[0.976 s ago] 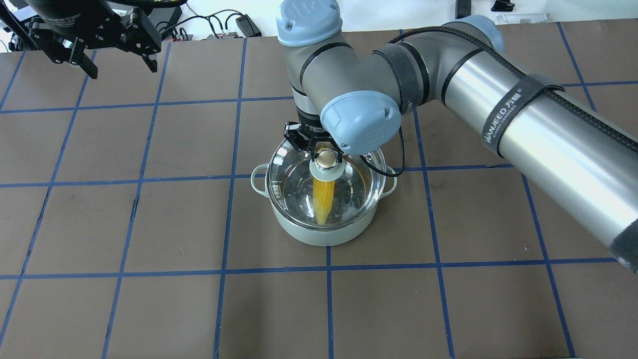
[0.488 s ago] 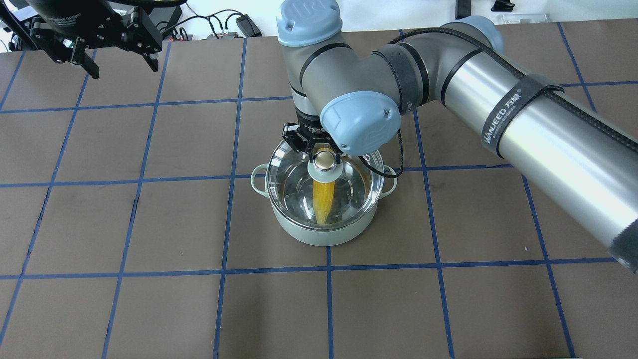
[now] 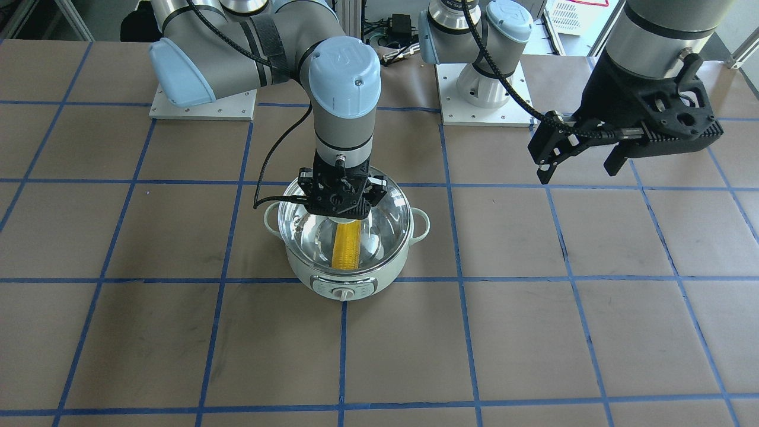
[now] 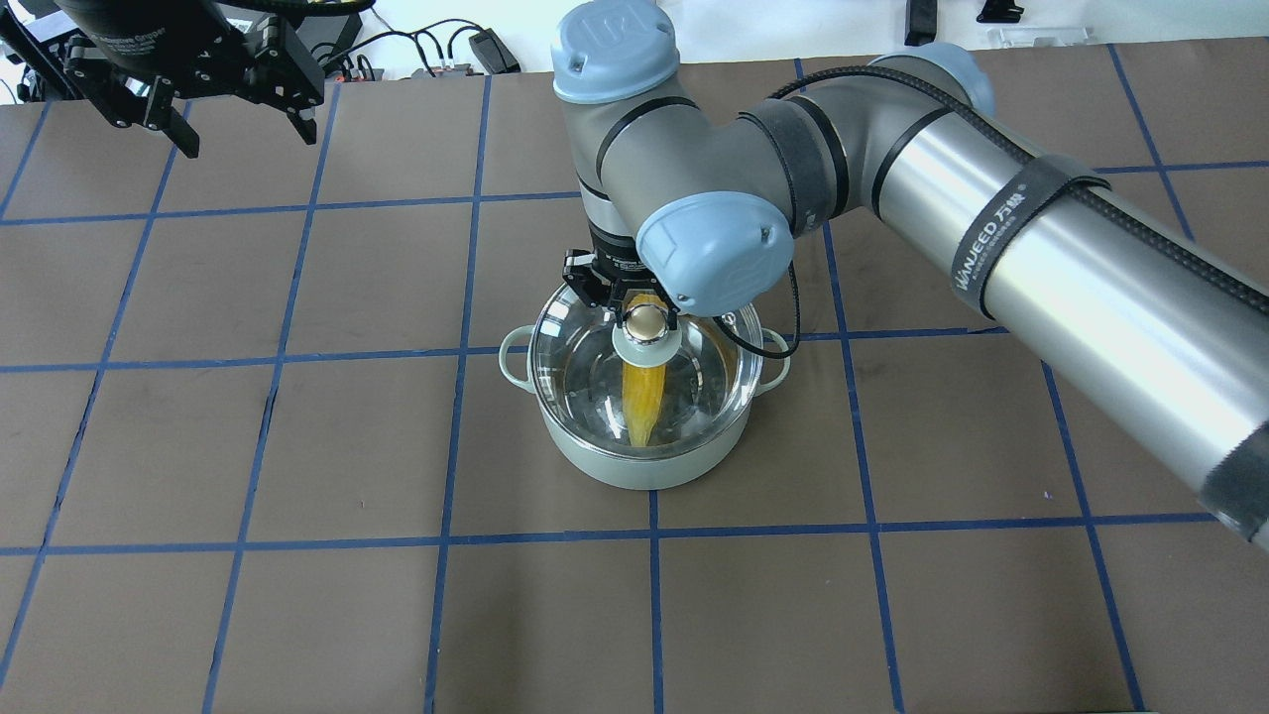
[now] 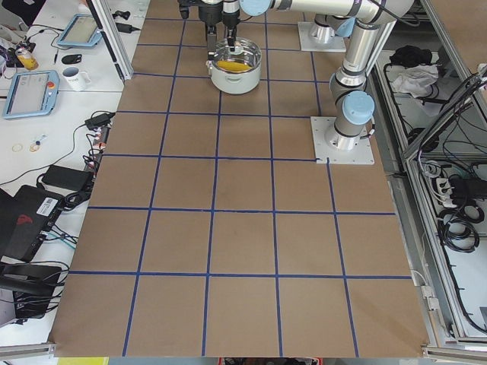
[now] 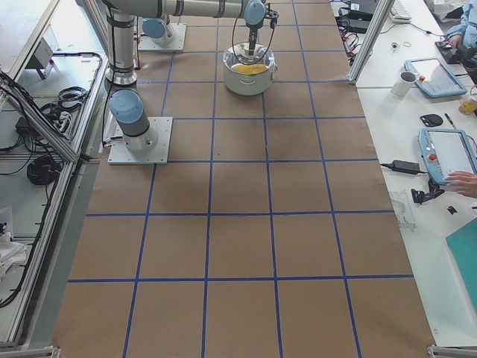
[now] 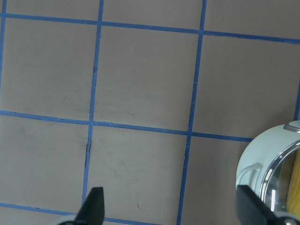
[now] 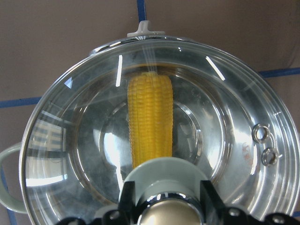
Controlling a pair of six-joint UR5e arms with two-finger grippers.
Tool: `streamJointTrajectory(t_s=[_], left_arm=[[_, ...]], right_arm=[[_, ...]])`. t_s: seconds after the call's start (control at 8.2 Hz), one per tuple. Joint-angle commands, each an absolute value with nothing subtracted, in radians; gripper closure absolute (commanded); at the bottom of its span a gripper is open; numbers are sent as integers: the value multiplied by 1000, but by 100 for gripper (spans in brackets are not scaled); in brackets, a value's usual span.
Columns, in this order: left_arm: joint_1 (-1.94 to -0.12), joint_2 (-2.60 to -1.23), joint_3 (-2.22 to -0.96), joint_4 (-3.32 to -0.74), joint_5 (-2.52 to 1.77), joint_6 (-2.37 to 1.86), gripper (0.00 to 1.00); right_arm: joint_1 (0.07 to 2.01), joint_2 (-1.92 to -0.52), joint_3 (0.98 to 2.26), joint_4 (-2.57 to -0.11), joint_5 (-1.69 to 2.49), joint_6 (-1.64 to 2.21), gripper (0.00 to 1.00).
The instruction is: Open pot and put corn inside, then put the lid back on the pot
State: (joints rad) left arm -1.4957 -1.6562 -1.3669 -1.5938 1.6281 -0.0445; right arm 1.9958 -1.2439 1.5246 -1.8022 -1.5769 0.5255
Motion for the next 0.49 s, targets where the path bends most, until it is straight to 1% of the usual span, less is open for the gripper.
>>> streamJointTrajectory(t_s=[0.0, 0.37], left_arm=[[-1496, -1655, -1367, -1594, 1628, -44, 0], [-1496, -1658, -1367, -1594, 1623, -48, 0]], right_arm=[[1996, -1243, 1529, -1807, -1577, 526, 73], [1996, -1243, 1529, -1833, -1577, 523, 73]])
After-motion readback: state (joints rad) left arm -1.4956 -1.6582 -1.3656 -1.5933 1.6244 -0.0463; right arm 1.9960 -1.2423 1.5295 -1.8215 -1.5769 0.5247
